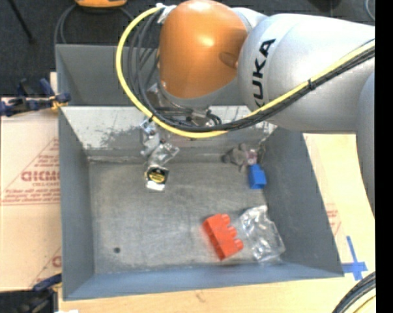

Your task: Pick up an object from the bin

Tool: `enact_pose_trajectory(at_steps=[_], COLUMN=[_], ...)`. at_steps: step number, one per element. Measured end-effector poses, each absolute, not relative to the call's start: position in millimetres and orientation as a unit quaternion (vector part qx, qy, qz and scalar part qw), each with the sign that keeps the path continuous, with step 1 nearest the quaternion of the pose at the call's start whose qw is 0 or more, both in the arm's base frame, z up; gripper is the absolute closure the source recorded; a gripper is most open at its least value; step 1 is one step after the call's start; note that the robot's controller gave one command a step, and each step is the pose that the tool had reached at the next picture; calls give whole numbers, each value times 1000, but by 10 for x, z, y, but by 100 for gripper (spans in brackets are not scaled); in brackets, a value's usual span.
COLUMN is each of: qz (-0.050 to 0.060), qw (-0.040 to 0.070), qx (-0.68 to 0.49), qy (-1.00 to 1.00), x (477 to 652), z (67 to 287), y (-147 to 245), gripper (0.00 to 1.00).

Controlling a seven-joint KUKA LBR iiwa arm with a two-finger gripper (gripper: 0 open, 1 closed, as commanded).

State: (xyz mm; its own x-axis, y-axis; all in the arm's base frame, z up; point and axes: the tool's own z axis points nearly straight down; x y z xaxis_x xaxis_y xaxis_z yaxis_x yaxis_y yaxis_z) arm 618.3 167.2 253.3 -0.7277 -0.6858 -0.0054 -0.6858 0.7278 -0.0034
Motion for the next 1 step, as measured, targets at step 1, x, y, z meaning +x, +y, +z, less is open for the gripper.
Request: enact_pose_trajectory(at_steps=[1], qz=[0], qw=[0], qx=[-431], qy=[902], x=[6286], z=[1968], y=[1881], gripper=[100])
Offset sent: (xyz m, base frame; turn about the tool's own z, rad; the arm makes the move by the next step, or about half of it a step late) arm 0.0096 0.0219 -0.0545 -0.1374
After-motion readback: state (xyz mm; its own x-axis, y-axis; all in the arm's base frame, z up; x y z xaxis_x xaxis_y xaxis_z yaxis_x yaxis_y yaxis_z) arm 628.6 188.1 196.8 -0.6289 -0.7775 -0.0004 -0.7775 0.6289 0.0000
